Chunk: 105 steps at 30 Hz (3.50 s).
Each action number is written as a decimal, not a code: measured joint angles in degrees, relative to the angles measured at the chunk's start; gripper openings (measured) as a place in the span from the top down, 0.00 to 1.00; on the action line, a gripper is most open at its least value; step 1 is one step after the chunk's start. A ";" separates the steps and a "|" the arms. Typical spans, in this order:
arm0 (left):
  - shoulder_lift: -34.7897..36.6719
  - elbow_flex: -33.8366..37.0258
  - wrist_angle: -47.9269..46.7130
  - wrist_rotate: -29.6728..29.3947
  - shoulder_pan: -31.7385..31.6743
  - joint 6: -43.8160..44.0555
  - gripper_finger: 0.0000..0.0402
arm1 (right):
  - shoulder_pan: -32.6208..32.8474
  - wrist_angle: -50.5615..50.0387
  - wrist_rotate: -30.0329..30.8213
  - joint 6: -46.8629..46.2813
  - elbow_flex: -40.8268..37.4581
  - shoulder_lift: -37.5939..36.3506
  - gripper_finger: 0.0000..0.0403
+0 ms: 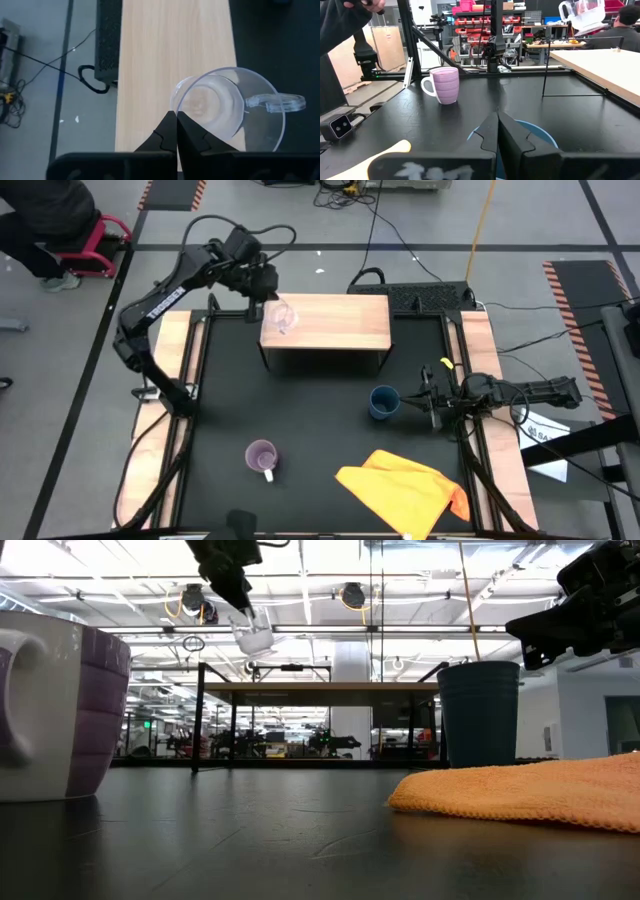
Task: Stack small to large cups/mugs on shelf
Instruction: Put the transparent mug on the shelf
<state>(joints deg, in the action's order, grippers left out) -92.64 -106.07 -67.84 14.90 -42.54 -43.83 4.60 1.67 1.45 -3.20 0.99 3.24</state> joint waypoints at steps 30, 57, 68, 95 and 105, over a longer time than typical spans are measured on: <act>-7.59 -7.95 -10.49 -1.67 1.08 -4.52 1.00 | 0.00 0.20 0.00 0.89 -0.02 0.00 1.00; -10.38 -7.95 -12.40 -1.91 2.16 -4.55 1.00 | 0.00 0.22 0.00 1.09 -0.01 -0.01 1.00; -11.43 -7.95 -12.10 -4.21 2.14 -5.06 1.00 | -0.02 0.20 0.00 2.06 -0.02 0.00 1.00; -13.07 -7.95 -10.68 -4.64 1.68 -6.04 1.00 | -0.02 0.13 0.00 2.36 -0.02 0.00 1.00; -13.07 -7.95 -10.51 -4.42 1.68 -5.49 1.00 | -0.02 -0.07 0.00 2.36 -0.02 -0.02 1.00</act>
<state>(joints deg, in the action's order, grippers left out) -105.71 -114.02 -78.36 10.48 -40.86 -49.32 4.58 1.61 1.45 -0.84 0.97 3.22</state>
